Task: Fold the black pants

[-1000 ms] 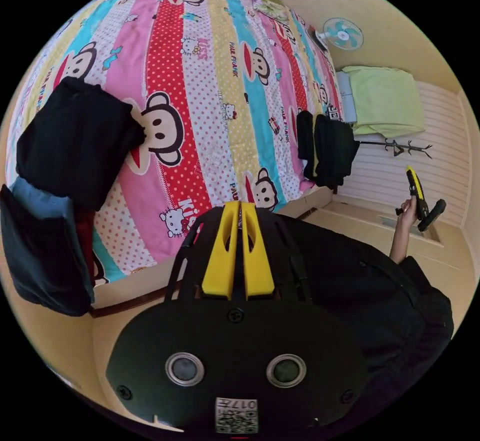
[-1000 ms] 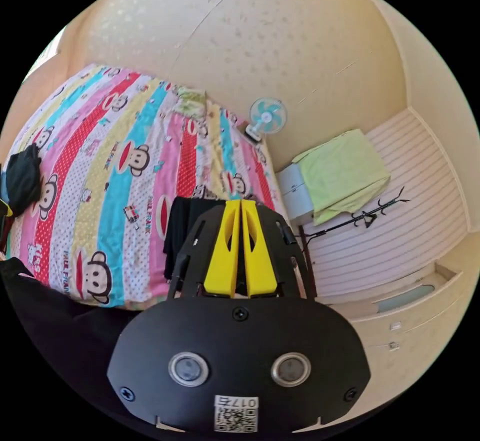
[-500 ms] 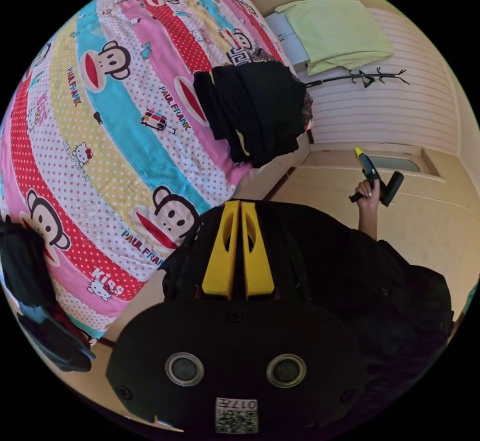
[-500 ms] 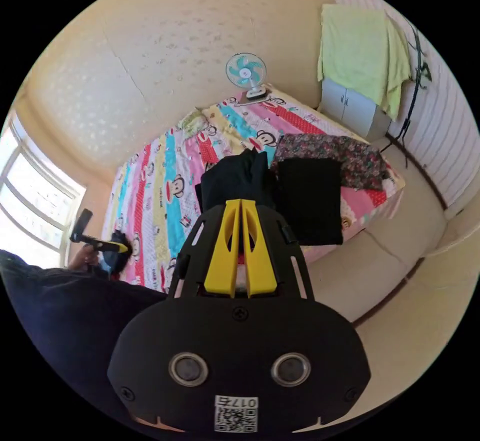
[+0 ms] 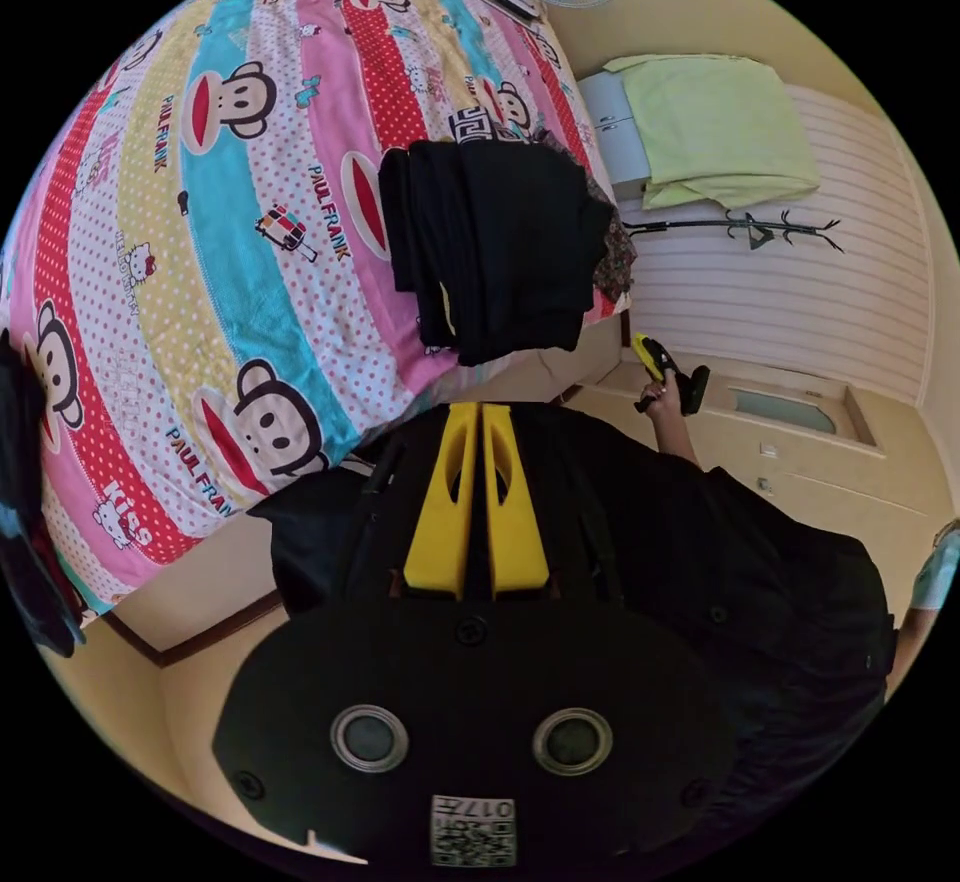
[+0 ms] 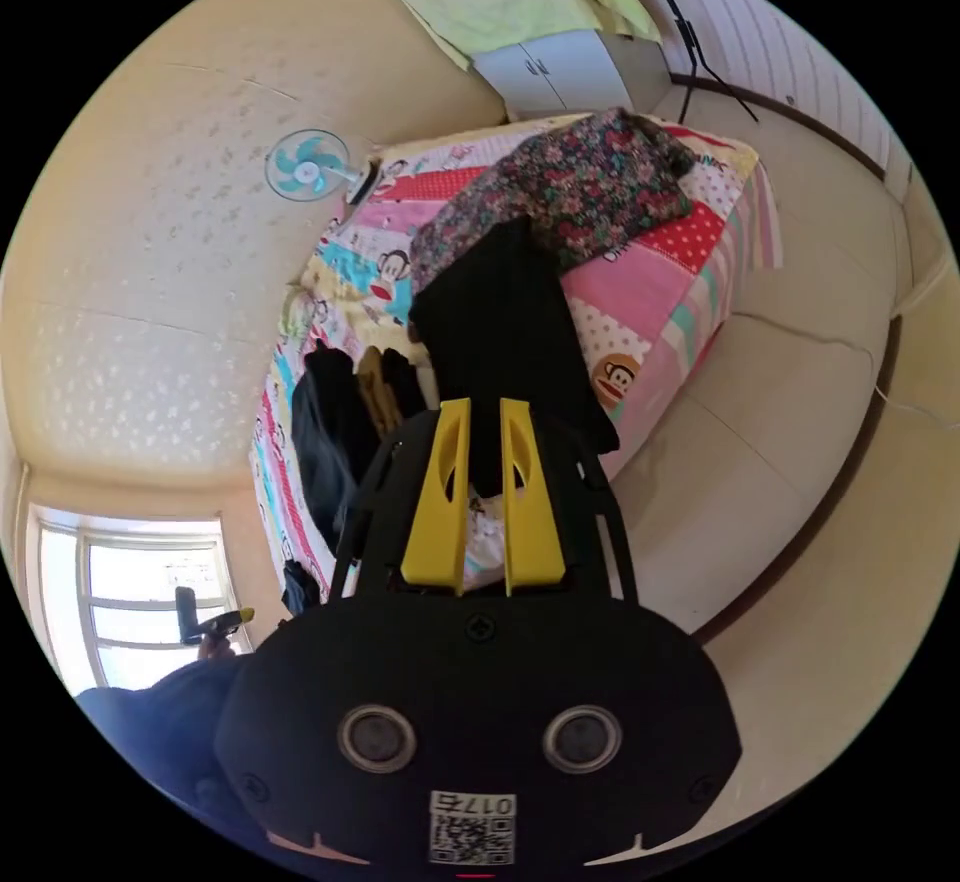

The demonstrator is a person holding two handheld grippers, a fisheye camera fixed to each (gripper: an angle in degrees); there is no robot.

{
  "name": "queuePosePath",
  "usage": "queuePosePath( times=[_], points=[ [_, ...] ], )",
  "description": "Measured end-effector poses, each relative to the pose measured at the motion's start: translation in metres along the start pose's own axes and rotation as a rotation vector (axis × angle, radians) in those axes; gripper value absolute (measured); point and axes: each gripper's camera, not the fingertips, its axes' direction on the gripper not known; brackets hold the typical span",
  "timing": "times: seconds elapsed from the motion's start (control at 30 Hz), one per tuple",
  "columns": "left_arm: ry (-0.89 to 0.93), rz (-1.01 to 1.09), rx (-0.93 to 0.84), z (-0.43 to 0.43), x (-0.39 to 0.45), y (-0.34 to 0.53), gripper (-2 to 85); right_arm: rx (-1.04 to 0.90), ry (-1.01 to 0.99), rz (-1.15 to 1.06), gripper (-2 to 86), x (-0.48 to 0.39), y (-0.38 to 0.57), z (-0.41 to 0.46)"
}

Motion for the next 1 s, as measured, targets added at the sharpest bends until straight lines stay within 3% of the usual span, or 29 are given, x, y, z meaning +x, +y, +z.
queuePosePath(
  times=[0.2, 0.3, 0.43, 0.57, 0.67, 0.73, 0.8, 1.0],
  points=[
    [-0.24, -0.095, -0.04, 0.033, 0.016, 0.022, -1.0, -0.066, 0.049, 0.055, 11.0, 0.051, -0.081, 0.026],
    [-0.261, -0.113, -0.056, 0.043, 0.022, 0.025, -1.0, -0.143, 0.092, 0.034, 12.5, 0.069, -0.117, 0.046],
    [-0.211, -0.18, -0.032, 0.054, 0.019, 0.028, -1.0, -0.27, -0.133, 0.192, 13.6, 0.099, -0.151, 0.078],
    [-0.282, -0.187, -0.018, 0.062, 0.027, 0.033, -1.0, -0.268, -0.162, 0.146, 10.8, 0.087, -0.166, 0.066],
    [-0.259, -0.191, 0.03, 0.06, 0.028, 0.034, -1.0, -0.203, -0.474, 0.25, 9.4, 0.107, -0.164, 0.052],
    [-0.235, -0.194, 0.053, 0.058, 0.027, 0.032, -1.0, -0.148, -0.864, 0.343, 8.9, 0.133, -0.151, 0.061],
    [-0.22, -0.178, 0.079, 0.056, 0.028, 0.031, -1.0, -0.148, -0.994, 0.377, 8.9, 0.141, -0.145, 0.074],
    [-0.211, -0.11, 0.038, 0.065, 0.034, 0.017, -1.0, -0.183, -0.76, 0.227, 9.5, 0.115, -0.182, 0.062]
  ],
)
